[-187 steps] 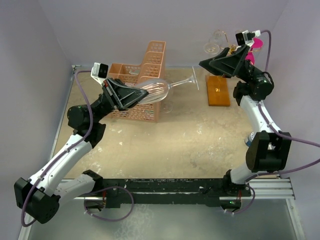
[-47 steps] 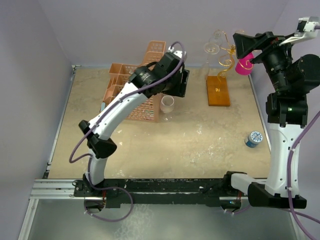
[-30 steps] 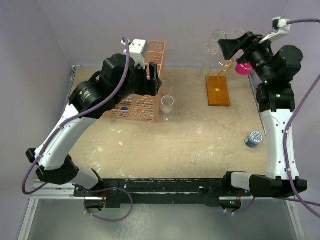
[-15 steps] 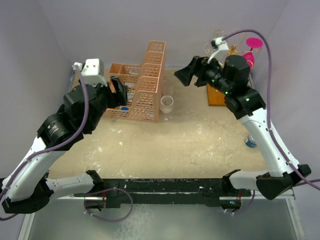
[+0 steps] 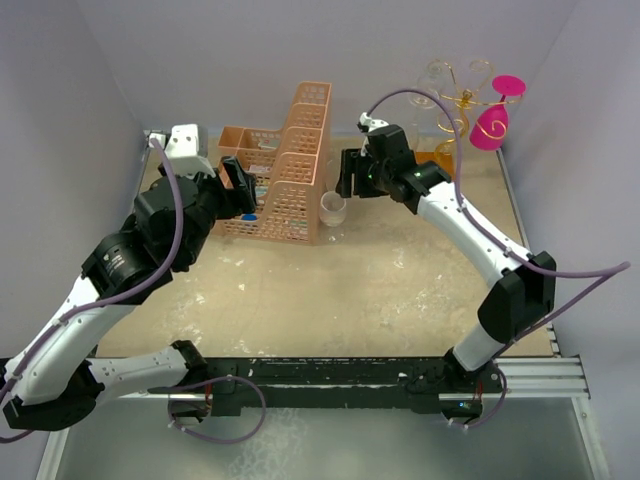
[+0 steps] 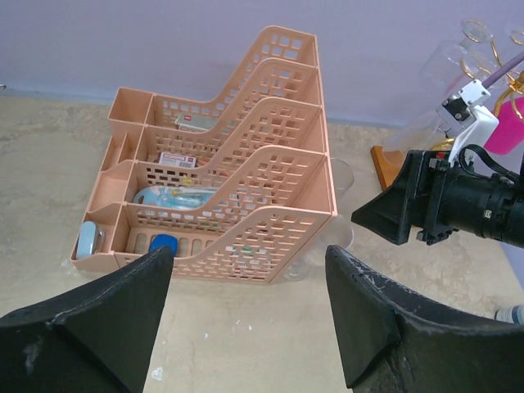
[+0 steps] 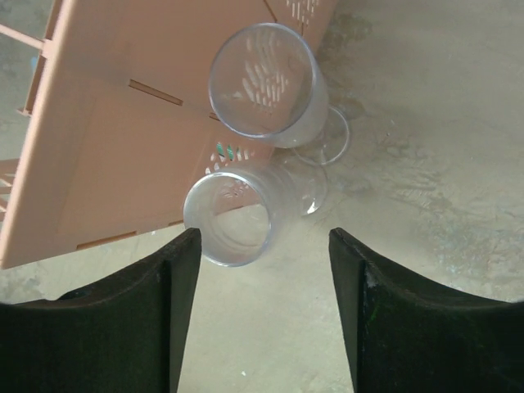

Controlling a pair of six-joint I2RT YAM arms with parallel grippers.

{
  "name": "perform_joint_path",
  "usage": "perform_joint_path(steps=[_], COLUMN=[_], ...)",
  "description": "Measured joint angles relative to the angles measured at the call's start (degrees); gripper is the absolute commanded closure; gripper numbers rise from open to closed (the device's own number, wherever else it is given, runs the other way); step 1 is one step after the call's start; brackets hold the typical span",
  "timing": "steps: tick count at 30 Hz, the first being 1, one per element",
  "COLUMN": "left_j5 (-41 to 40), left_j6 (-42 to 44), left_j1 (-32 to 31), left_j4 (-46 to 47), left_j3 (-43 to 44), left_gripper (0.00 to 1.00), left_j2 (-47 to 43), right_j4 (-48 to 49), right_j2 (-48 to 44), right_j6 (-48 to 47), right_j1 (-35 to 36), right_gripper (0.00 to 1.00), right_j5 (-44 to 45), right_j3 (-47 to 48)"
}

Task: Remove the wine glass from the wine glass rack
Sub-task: Adjust the wine glass at the center of the board.

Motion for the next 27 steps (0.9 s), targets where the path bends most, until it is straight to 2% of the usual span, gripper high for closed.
perform_joint_path(steps=[2,14,27], left_j5=[0.0,0.2,0.2], left_j6=[0.0,-0.1,-0.6], left_j1=[0.0,0.0,0.0], left_j4=[0.0,0.1,0.2], left_j3=[-0.2,-0.2,-1.1], left_gripper=[0.27,0.27,0.27], left_j2=[0.3,0.7,0.7], right_j4=[0.0,0.9,0.9], right_j2=[0.3,4.1,7.6], right_j6=[-0.5,-2.9,-3.4], right_j1=[0.0,0.0,1.1], right_gripper=[0.43,0.53,0.75], right_j5=[0.2,0.1,1.8], right_j3=[-0.3,-0.2,-0.2])
